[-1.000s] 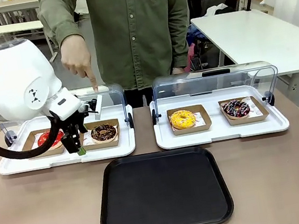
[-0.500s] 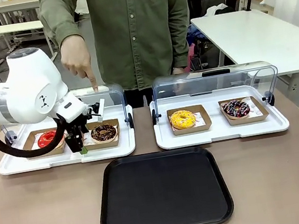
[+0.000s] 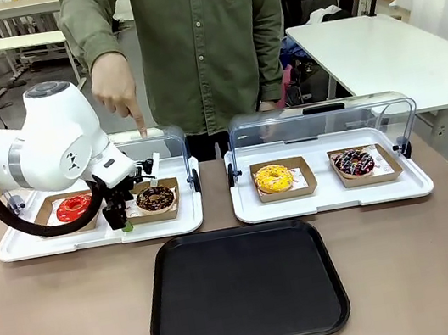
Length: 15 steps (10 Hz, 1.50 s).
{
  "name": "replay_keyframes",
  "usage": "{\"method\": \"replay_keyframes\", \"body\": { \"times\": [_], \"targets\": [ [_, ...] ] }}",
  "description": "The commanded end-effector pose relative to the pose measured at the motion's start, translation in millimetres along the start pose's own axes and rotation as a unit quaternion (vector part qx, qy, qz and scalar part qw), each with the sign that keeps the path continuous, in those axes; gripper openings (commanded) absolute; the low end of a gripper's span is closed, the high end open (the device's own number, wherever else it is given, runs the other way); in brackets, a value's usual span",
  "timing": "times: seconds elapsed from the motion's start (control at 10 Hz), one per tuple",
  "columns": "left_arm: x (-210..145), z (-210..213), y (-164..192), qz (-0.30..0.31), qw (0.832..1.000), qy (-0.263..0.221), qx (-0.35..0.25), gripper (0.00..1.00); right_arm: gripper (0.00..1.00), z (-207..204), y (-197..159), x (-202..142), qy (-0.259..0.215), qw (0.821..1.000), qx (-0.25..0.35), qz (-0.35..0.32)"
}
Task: Move the second donut from the left to the tray.
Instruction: Pick up the Paper togo box containing the Donut indicated by the person and place it on the Handle tray.
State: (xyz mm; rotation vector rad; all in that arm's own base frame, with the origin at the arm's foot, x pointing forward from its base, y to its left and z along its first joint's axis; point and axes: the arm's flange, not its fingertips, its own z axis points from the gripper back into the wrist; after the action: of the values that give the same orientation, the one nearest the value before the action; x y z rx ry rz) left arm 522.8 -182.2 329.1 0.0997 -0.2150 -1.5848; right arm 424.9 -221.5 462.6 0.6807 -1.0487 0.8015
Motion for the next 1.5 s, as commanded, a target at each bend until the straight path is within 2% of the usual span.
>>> {"method": "replay_keyframes", "body": {
  "times": [0.0,0.2,0.3,0.4,0.5,0.6,0.7,1.4],
  "targets": [
    [2.5,-5.0,4.5,0.005,1.000,0.014,0.010,1.00,1.00,-0.8,-0.3,2.1,-0.007,1.000,-0.001,0.004],
    [1.9,-8.2,5.6,0.005,1.000,0.013,0.004,1.00,1.00,-0.8,-0.3,2.1,-0.007,1.000,-0.001,0.004],
    [2.1,-8.2,5.6,0.007,1.000,0.009,0.001,0.43,1.00,-0.8,-0.3,2.1,-0.007,1.000,-0.001,0.004],
    [2.4,-7.8,6.1,0.008,1.000,0.008,-0.003,0.42,1.00,-0.8,-0.3,2.1,-0.007,1.000,-0.001,0.004],
    [1.7,-7.3,5.7,0.009,1.000,0.010,-0.004,0.00,1.00,-0.8,-0.3,2.1,-0.007,1.000,-0.001,0.004],
    [2.0,-8.4,6.0,0.010,1.000,0.011,-0.006,0.36,1.00,-0.8,-0.3,2.1,-0.007,1.000,-0.001,0.004],
    [1.4,-7.5,5.1,0.011,1.000,0.011,-0.009,0.00,1.00,-0.8,-0.3,2.1,-0.007,1.000,-0.001,0.004],
    [-1.5,-2.9,3.4,0.003,1.000,0.019,-0.017,0.00,1.00,-0.8,-0.3,2.1,-0.007,1.000,-0.001,0.004]
  ]
}}
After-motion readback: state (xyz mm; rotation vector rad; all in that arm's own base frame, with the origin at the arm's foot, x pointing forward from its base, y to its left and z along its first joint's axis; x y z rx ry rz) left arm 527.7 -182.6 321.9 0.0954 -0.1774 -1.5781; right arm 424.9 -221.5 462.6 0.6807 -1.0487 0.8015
